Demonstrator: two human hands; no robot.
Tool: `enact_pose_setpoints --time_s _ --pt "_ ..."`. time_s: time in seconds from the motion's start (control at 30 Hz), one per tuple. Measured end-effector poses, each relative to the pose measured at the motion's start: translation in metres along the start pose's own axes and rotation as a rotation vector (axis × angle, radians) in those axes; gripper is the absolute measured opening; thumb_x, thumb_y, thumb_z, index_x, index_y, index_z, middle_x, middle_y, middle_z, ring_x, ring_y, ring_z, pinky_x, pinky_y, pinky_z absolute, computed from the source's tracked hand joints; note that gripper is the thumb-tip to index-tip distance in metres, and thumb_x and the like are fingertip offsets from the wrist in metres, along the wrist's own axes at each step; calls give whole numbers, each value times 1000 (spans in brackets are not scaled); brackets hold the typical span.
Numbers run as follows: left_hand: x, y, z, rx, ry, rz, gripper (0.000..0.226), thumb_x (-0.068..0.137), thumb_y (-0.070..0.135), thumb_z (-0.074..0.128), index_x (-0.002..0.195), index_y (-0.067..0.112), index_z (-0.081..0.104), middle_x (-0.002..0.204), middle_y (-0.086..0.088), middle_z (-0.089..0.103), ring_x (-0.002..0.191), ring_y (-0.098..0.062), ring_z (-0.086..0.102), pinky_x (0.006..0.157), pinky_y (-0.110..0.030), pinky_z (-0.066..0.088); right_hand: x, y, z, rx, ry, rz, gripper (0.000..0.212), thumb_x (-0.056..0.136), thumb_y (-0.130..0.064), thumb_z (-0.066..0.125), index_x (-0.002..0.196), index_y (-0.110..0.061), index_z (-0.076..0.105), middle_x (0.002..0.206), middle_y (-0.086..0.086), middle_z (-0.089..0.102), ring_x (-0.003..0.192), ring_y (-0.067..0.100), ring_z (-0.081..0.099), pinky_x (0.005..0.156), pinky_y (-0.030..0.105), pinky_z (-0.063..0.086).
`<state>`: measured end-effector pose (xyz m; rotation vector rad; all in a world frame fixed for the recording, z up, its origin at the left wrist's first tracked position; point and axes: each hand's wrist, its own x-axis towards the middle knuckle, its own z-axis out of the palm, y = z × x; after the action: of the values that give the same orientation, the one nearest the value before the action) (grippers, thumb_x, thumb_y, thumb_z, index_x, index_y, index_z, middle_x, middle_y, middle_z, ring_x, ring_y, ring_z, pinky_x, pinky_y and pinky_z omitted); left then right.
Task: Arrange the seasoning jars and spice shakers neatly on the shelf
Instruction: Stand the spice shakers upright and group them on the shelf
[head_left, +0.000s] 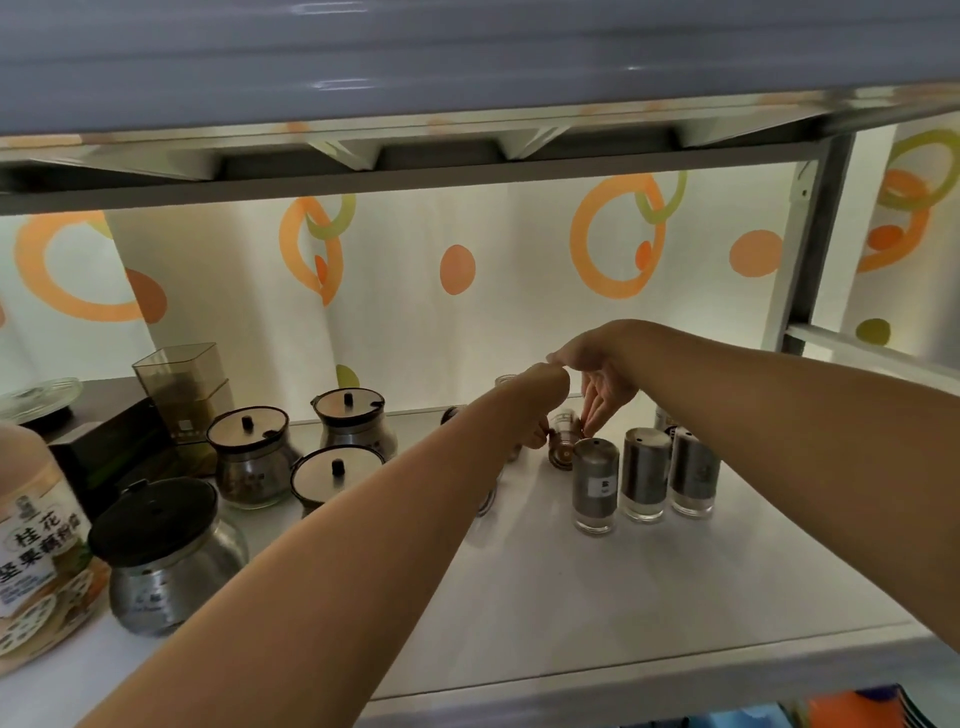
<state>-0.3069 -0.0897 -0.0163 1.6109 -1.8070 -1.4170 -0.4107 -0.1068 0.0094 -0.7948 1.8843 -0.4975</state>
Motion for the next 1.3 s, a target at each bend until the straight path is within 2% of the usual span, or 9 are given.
enact_pose_setpoints --time_s 0.13,0.23,0.3,0.43,0.63,0.77,0.9,1.03,1.3 --pt "3 -2 6 -202 -16 -18 46 104 23 26 136 -4 44 136 -24 52 125 -36 54 92 -42 46 2 5 -1 14 -7 -7 88 98 -56 39 151 8 12 152 34 30 136 45 40 108 52 40" --pt "3 0 6 -282 -52 -48 37 101 18 31 129 3 50 122 -15 60 116 -20 51 109 -37 33 2 3 -6 52 -7 -33 86 99 -55 39 152 7 11 152 34 29 135 47 41 108 54 39" --pt "5 4 2 -326 -18 -42 40 100 16 33 132 -2 49 130 -15 58 114 -20 51 111 -36 31 -2 0 -12 84 4 -68 84 99 -54 39 151 7 13 151 35 31 133 48 42 107 55 40" --pt "11 8 -4 -404 62 -48 46 98 24 32 123 -11 51 122 -26 61 109 -35 61 97 -41 48 -14 -2 -22 129 10 -140 81 100 -53 38 151 7 15 152 32 31 135 47 41 110 53 39" --pt "8 7 -2 -423 52 -2 37 97 24 28 93 -9 45 82 -23 55 70 -30 53 78 -38 47 -25 12 -21 -11 44 -238 63 104 -35 43 148 7 28 147 30 41 132 40 48 108 46 43" --pt "1 3 -1 -452 -10 1 42 97 27 28 72 -4 42 79 -21 52 67 -29 50 61 -33 43 -34 22 -16 -319 130 -345 41 94 -15 64 126 8 54 122 27 62 104 33 65 96 39 54" --pt "-3 -1 1 -473 1 31 35 95 29 33 72 3 39 82 -20 52 62 -24 45 54 -31 38 -37 28 -9 -487 218 -422 31 84 -10 75 107 8 66 91 20 70 79 28 70 80 36 61" --pt "-11 -4 -4 -514 -28 21 34 96 32 31 70 10 35 72 -13 42 58 -20 35 53 -29 31 -34 27 -3 -454 255 -459 29 83 -12 76 102 8 67 97 23 73 92 32 73 86 40 60" --pt "-7 -4 -14 -494 -18 56 37 97 41 27 79 10 34 85 -16 47 59 -18 36 53 -28 32 -25 22 4 -411 270 -458 35 84 -17 77 104 10 66 100 25 72 89 32 73 84 39 60"
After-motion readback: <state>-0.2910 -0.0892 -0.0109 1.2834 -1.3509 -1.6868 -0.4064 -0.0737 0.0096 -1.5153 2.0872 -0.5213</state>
